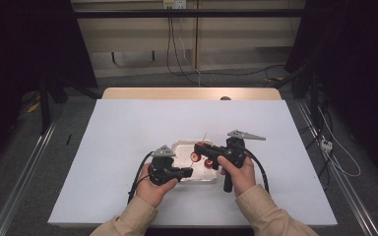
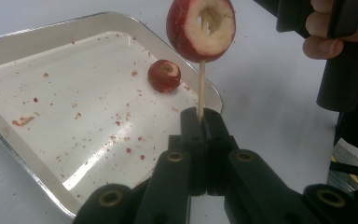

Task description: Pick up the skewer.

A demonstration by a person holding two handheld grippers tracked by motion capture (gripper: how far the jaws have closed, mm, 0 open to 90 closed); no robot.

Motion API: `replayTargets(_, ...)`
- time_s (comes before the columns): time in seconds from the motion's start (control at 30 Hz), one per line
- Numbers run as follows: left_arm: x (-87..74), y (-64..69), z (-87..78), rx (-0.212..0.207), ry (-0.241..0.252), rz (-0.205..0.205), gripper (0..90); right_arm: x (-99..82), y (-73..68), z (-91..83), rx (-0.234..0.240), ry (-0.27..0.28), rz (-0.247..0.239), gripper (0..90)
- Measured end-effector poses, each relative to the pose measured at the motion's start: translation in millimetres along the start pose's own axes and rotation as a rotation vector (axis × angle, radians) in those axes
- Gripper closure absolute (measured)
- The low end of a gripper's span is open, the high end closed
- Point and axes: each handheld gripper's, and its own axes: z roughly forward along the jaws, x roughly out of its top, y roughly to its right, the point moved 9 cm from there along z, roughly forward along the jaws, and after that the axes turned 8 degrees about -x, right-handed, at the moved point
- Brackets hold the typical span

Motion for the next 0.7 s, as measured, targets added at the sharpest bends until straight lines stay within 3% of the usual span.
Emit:
replayTargets(0.13,1.0,0.0,-1.2,-0.002,0.006,-0.009,89.6,-5.4,-3.6,2.5,0.015,-0.029,-0.006,72.9)
replayTargets(0.7,-1.8,-2.7,-2.4,0.002,-0.008,-0.021,89.6,-7.7,-2.3,5.9,0.015,-0.031,-0.014,69.9)
